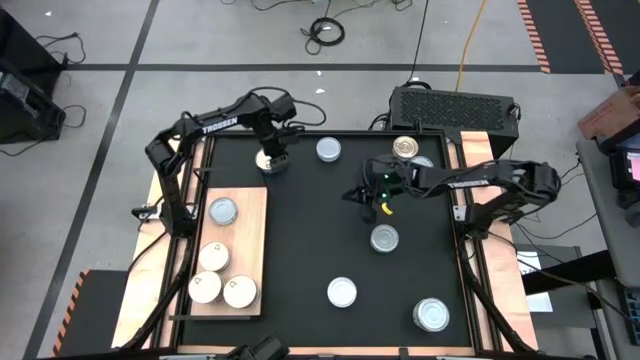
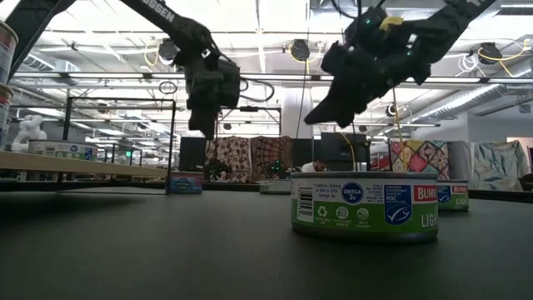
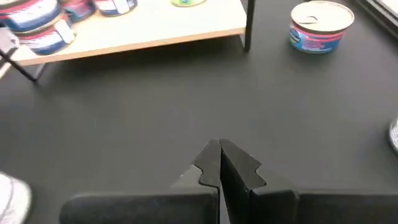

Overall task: Stack canned seafood by type on shelf
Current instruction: Put the blue tuna can aligned with the other blue tuna can on the shelf

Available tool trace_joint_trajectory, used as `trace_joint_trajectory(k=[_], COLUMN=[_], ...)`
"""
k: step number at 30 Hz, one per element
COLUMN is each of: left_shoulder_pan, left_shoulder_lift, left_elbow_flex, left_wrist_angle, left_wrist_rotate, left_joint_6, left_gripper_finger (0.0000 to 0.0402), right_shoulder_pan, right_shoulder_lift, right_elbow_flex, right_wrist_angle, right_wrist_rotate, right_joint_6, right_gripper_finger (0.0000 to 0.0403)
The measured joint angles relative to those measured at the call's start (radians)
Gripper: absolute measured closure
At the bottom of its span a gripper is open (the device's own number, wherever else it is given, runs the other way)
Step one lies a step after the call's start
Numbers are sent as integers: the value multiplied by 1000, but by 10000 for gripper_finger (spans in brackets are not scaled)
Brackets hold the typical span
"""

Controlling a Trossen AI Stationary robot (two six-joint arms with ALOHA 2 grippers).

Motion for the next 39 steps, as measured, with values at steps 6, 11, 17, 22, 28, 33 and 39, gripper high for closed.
trace_joint_trajectory(k=[6,11,17,22,28,33,39], left_shoulder_pan=[-41,-105,-176,-193,-194,-198,-214], left_shoulder_lift=[0,0,-16,-30,-29,-29,-29], left_elbow_flex=[-104,-152,-154,-153,-153,-153,-153], left_wrist_angle=[55,86,108,163,226,242,237], left_wrist_rotate=[-92,-328,-384,-509,-580,-590,-590], left_joint_6=[-80,-129,-130,-151,-209,-200,-179], left_gripper_finger=[345,345,345,345,345,345,341], right_shoulder_pan=[-39,-52,-60,-83,-141,-179,-196], right_shoulder_lift=[11,-31,-54,-55,-55,-55,-55], right_elbow_flex=[0,1,0,0,0,0,0], right_wrist_angle=[31,47,21,15,7,-6,-15], right_wrist_rotate=[-64,-85,-106,-110,-187,-209,-210], right_joint_6=[0,-17,-80,-141,-190,-190,-197], right_gripper_finger=[403,403,403,403,403,403,403])
